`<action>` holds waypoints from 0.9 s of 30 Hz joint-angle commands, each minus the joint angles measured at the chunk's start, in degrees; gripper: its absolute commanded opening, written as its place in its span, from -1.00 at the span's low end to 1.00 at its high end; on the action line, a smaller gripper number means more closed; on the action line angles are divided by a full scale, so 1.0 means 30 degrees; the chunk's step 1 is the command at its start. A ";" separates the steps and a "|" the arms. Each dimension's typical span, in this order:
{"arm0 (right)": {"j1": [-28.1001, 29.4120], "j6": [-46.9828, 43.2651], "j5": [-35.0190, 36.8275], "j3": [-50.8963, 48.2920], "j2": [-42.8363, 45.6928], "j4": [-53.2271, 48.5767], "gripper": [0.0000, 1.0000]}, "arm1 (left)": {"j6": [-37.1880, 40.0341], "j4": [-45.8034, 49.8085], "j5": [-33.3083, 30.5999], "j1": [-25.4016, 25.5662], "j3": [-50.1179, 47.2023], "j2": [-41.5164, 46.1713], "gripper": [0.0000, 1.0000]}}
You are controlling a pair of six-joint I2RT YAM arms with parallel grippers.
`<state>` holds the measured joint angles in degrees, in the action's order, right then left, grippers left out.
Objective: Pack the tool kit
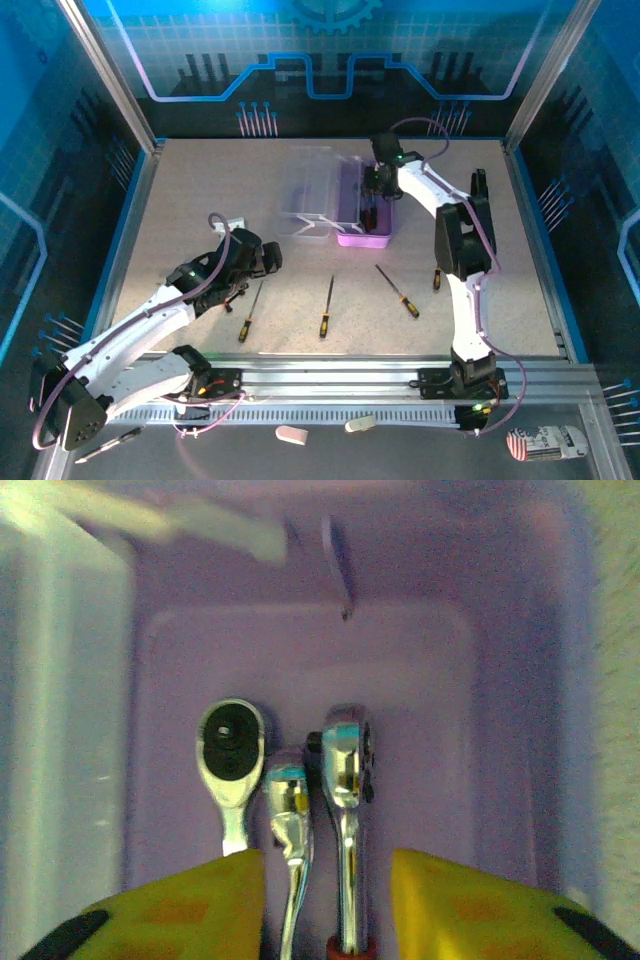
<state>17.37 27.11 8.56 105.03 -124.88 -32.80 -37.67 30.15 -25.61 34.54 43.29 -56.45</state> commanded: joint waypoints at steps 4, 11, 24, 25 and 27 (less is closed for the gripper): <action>-0.0323 -0.0341 -0.0120 -0.1925 0.5285 0.1132 -0.17 | -0.0349 -0.0712 0.0746 -0.0227 -0.0099 0.0395 0.99; -0.0439 -0.0064 0.0905 -0.9700 1.1798 0.2765 -0.16 | -0.0696 -0.3773 0.2491 -0.0242 -0.1727 0.0563 0.99; -0.1809 -0.0360 0.0718 -1.8098 1.7504 -0.1691 -0.04 | -0.1843 -1.0339 0.6832 -0.0218 -0.4324 -0.1177 0.98; -0.2081 -0.0317 0.0615 -1.8932 1.7475 -0.1601 -0.04 | -0.1806 -1.0315 0.6861 -0.0211 -0.4279 -0.1345 0.97; -0.2664 -0.0248 0.0288 -1.9669 1.7306 -0.1472 -0.04 | -0.1957 -1.0272 0.7047 -0.0206 -0.4238 -0.1542 0.81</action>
<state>12.01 26.30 10.28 49.54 -73.08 -34.04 -42.41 1.54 -6.87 34.22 29.82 -60.18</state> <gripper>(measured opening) 0.478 0.957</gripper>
